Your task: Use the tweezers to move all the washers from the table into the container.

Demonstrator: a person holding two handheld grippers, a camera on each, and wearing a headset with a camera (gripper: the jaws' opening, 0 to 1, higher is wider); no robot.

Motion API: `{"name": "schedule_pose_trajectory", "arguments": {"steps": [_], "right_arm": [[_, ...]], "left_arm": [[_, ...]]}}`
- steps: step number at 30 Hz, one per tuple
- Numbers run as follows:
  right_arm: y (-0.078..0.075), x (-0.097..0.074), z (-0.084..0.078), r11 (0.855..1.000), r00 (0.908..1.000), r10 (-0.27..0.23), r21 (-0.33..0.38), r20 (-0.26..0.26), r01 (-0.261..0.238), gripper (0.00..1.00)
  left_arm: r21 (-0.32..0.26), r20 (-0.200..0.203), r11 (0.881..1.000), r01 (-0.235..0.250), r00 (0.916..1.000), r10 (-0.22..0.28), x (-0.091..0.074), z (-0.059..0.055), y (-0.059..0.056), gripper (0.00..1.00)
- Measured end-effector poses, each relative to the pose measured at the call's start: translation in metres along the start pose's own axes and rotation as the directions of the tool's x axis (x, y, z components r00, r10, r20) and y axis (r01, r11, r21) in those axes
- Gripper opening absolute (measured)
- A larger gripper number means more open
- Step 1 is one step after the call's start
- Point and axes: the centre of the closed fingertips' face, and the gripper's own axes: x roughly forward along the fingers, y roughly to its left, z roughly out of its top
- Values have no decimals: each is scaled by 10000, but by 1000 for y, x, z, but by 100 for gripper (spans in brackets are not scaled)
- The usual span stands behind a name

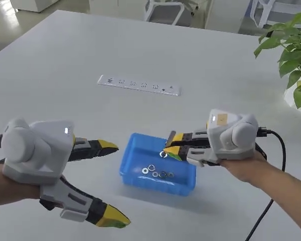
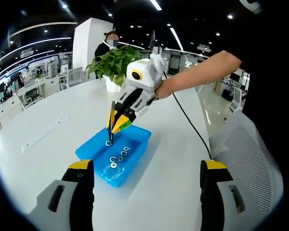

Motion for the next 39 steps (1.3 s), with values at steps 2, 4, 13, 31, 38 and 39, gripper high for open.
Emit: {"name": "schedule_pose_trajectory", "arguments": {"steps": [2,4,13,31,38,39], "right_arm": [[1,2,-3,10000,10000,45,31,-42,-45,7],[4,4,-6,9999,9997,163,42,-169,-162,7],[12,9,-17,9989,9982,445,145,-404,-439,7],[11,11,-16,9986,9979,477,266,-440,-466,8],[12,11,-16,9984,9973,555,154,-473,-548,8],[12,11,-15,9983,9972,567,120,-484,-562,8]], "left_arm": [[40,-26,10000,12,10000,-11,2,1,2,96],[92,-73,10000,30,10000,-29,4,2,5,95],[415,-90,9990,166,9998,-163,14,14,17,94],[1503,-209,9869,588,9982,-563,44,40,43,59],[1978,-465,9767,836,9960,-758,59,42,48,43],[2026,-491,9757,840,9959,-756,60,43,50,41]]}}
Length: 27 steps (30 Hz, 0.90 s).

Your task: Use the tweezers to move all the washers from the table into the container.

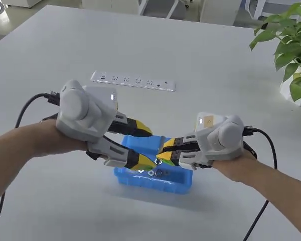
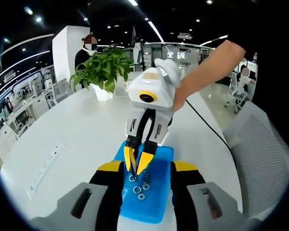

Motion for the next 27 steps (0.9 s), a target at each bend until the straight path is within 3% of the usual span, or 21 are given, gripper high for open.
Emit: {"name": "schedule_pose_trajectory", "arguments": {"steps": [6,14,21,27], "right_arm": [[1,1,0,9998,9999,102,-171,-30,-102,8],[4,0,0,9989,9997,214,-422,-103,-218,8],[7,1,0,9969,9991,381,-680,-173,-392,8],[6,1,-1,9975,9991,337,-619,-265,-353,9]], "left_arm": [[370,-176,9993,61,9998,-54,8,2,11,25],[915,-500,9945,515,9976,-470,17,1,10,13],[1081,-618,9922,625,9965,-560,21,-1,10,6],[1099,-618,9915,702,9961,-637,21,-1,10,6]]}}
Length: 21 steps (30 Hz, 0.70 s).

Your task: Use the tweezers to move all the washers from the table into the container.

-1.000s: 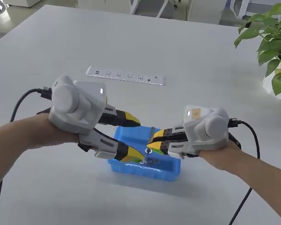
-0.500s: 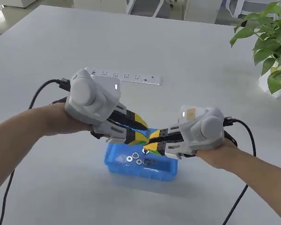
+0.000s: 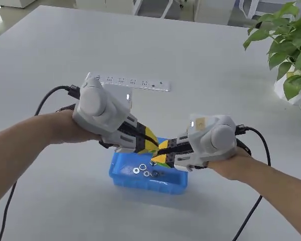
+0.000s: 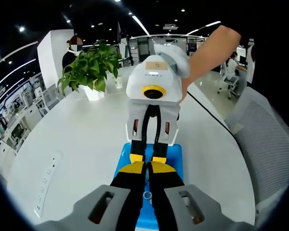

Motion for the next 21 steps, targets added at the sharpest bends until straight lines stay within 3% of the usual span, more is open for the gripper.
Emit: {"name": "schedule_pose_trajectory", "arguments": {"steps": [21], "right_arm": [[2,-15,0,9987,9989,-446,222,-111,448,14]], "left_arm": [[-213,76,9998,-33,10000,35,-3,4,1,5]]}}
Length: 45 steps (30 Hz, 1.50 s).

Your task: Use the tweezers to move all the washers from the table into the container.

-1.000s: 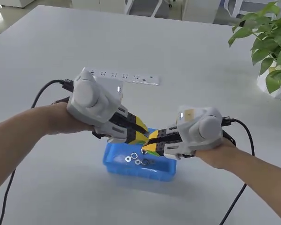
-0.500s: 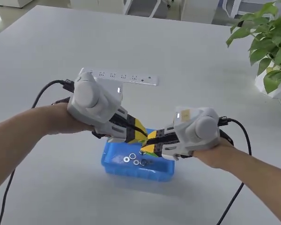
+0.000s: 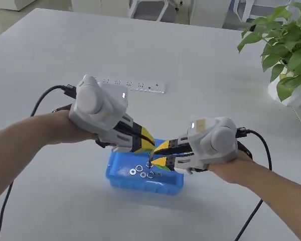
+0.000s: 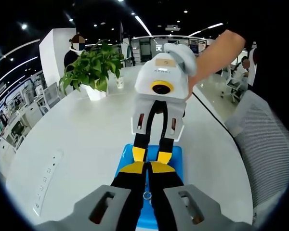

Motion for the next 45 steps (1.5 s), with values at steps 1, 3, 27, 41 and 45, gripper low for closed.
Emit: {"name": "schedule_pose_trajectory", "arguments": {"steps": [1,3,27,41,45], "right_arm": [[0,-1,0,10000,10000,-30,7,11,30,14],[1,-4,1,9999,10000,-86,54,40,86,15],[26,-25,37,9988,9963,-484,-90,705,491,17],[50,-25,49,9995,9958,-248,-162,878,263,17],[58,-23,51,9996,9961,-95,-253,876,118,14]], "left_arm": [[2,14,10000,11,10000,-11,-1,1,0,5],[18,21,10000,24,10000,-24,-2,2,-2,5],[255,116,9983,527,9985,-530,-33,24,-25,5],[595,350,9919,1118,9929,-1141,-46,42,-56,5],[670,409,9902,1226,9913,-1255,-50,45,-63,5]]}}
